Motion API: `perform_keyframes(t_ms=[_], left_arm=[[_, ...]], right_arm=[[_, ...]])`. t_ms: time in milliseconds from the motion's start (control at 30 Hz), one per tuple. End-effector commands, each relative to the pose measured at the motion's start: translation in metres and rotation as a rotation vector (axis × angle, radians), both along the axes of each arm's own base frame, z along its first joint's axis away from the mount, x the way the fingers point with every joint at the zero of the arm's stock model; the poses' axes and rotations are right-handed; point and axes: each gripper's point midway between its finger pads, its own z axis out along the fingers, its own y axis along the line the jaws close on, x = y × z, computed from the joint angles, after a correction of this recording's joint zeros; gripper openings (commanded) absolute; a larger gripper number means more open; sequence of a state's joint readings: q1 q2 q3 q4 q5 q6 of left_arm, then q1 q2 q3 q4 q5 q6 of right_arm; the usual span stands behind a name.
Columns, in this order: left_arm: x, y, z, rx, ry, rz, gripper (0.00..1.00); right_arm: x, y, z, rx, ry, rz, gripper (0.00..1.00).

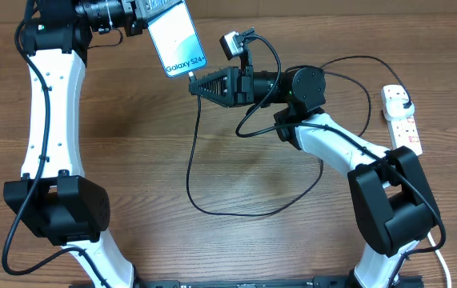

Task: Plug charger to phone and switch on socket
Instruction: 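Align the plug under the phone's bottom port with the right gripper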

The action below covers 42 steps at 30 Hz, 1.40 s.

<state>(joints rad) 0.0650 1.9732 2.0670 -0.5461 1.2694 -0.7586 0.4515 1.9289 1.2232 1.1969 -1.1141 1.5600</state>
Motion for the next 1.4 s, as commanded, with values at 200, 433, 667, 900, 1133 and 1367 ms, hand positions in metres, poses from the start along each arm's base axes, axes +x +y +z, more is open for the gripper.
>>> perform_keyframes(t_ms=[200, 433, 667, 900, 1133, 1367], left_arm=[[-0.009, -0.003, 0.006, -0.009, -0.015, -0.033, 0.04], [-0.011, -0.009, 0.005, -0.009, -0.002, -0.044, 0.04], [-0.012, -0.020, 0.003, 0.001, -0.003, -0.051, 0.04], [-0.011, -0.018, 0.003, 0.002, -0.004, -0.046, 0.04], [-0.010, -0.018, 0.003, 0.010, -0.019, -0.042, 0.04], [-0.012, -0.019, 0.004, 0.010, -0.038, -0.056, 0.04]], right_arm=[[0.000, -0.002, 0.007, 0.011, -0.021, -0.003, 0.04], [0.000, -0.002, 0.007, 0.011, -0.020, -0.003, 0.04], [0.003, -0.006, 0.007, 0.009, -0.020, -0.011, 0.04], [0.007, -0.010, 0.007, 0.009, -0.017, -0.021, 0.04], [0.007, -0.011, 0.007, 0.009, -0.018, -0.023, 0.04], [0.010, -0.014, 0.007, 0.009, -0.018, -0.032, 0.04]])
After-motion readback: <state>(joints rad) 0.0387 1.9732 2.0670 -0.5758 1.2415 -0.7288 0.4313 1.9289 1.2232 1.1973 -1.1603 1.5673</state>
